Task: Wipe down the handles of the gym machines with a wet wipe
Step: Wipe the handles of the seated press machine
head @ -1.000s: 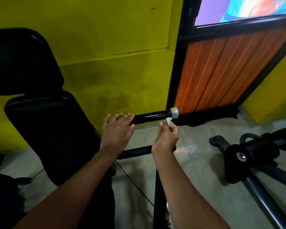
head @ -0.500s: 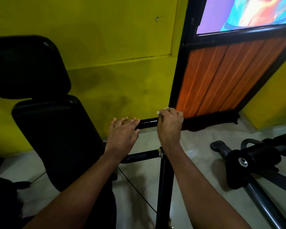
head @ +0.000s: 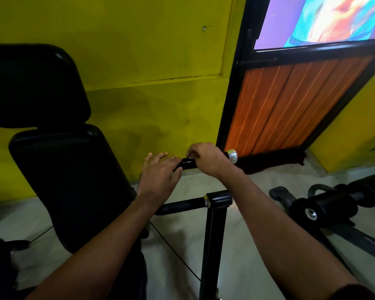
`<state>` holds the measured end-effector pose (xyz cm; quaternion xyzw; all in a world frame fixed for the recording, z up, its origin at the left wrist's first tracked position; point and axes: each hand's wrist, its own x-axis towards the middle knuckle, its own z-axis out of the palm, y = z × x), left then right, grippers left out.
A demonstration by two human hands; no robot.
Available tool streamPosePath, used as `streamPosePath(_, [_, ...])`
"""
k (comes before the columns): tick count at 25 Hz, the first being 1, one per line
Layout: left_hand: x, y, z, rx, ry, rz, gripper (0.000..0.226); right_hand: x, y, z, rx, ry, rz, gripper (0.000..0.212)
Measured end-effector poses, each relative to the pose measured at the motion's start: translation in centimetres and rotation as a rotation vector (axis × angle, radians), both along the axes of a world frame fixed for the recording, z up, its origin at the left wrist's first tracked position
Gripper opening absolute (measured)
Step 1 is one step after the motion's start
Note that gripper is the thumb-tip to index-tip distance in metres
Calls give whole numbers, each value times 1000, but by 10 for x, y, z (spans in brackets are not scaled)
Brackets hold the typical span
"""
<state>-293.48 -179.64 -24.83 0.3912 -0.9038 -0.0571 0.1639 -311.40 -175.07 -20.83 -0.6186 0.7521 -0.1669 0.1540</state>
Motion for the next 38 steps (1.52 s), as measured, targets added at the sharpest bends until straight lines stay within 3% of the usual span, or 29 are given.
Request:
streamPosePath(3, [-2,-3,2,-21,22,-10,30,11,22,-20,-388,-217,-67,25])
streamPosePath(5, [-2,-5,1,-37,33,-13,31,22,39,-36,-663,-264,-176,21])
streamPosePath(8, [4,-3,-4,-41,31,-25,37,33,52,-56,-863,-275,-595,21])
streamPosePath(10, [11,-3,-8,-56,51,-1,39,25,48,-59,-887,-373,-878,20])
streamPosePath(11, [15,-4,-8,-67,69,16,39,25,43,-58,-886,-437,-916,19])
streamPosePath(16, [41,-7,-13,-66,77,3,45,87,27,-70,-753,-979,-924,23])
streamPosePath(18, [53,-13,-13,-36,36,-35,48,112,26,-85,-658,-1075,-862,20])
streamPosePath(21, [71,-33,-7,-65,-55,-173,42,140,29,-100,-683,-924,-688,25])
streamPosePath(24, [82,-55,6,-144,-120,-327,40,160,27,-101,-775,-752,-453,10])
streamPosePath(26, [86,-67,11,-206,-138,-416,44,166,20,-101,-816,-677,-345,18])
streamPosePath(31, [90,-74,9,-237,-153,-506,46,172,22,-129,-820,-434,-226,9])
streamPosePath(35, [92,-83,7,-298,-159,-528,43,171,10,-131,-849,-248,-146,18])
streamPosePath(38, [92,-80,6,-296,-145,-525,42,178,17,-146,-761,-224,-90,22])
